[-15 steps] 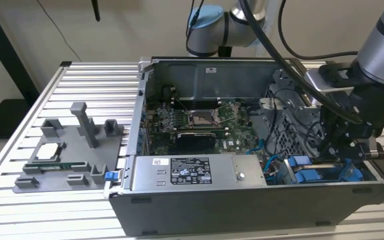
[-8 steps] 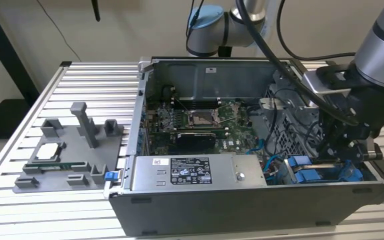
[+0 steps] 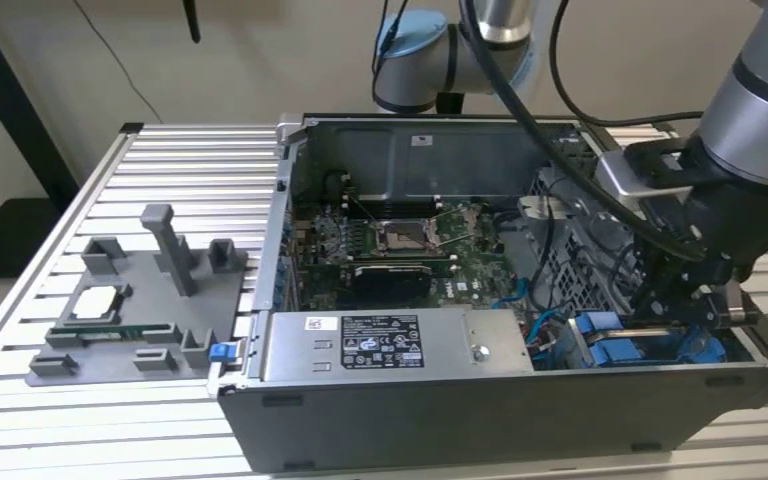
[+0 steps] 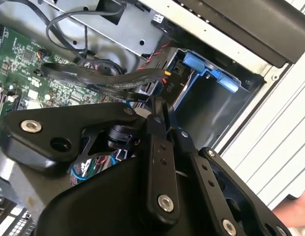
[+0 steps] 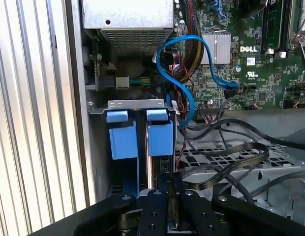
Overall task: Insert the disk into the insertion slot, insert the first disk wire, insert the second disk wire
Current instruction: 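Insert the second disk wire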
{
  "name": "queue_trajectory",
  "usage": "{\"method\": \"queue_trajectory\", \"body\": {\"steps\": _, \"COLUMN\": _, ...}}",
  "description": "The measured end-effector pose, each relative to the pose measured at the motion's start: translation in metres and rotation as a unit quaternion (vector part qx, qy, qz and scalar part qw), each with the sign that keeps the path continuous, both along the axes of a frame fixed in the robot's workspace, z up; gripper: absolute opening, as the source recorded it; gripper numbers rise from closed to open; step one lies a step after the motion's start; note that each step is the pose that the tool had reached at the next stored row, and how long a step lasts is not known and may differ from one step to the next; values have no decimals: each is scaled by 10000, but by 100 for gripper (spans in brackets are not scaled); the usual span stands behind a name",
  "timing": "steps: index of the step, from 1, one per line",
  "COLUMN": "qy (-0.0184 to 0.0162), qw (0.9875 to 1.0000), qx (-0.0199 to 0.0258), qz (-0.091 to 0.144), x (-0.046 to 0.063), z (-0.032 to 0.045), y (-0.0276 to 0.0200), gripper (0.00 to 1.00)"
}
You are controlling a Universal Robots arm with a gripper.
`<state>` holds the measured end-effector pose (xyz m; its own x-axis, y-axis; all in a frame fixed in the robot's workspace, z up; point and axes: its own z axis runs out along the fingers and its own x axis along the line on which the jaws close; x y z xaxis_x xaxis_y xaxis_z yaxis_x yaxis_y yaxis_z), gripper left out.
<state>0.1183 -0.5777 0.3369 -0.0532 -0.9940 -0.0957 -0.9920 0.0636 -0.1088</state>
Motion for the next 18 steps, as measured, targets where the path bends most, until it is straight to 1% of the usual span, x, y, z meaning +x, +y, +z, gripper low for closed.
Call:
{"method": "queue_trajectory", "body": {"steps": 1, "qy": 0, "qw": 10000, "qx": 0, "qz": 1, "x": -1, "z": 0, "y": 0, "gripper": 0}}
{"method": "queue_trajectory", "body": {"steps": 2, "qy": 1, "qw": 10000, "qx": 5, "qz": 0, "x": -2, "z": 7, "y": 0, "gripper": 100}}
{"method": "queue_trajectory", "body": {"steps": 4, "qy": 0, "qw": 10000, "qx": 3, "qz": 0, "x": -3, "z": 66, "y": 0, "gripper": 100}}
{"method": "queue_trajectory", "body": {"steps": 17, "qy": 0, "qw": 10000, "qx": 2, "qz": -1, "x": -3, "z": 636, "y": 0, "gripper": 100}}
{"method": "queue_trajectory", "body": {"steps": 18, "qy": 0, "qw": 10000, "qx": 1, "qz": -1, "x": -3, "z": 654, "y": 0, "gripper": 100}}
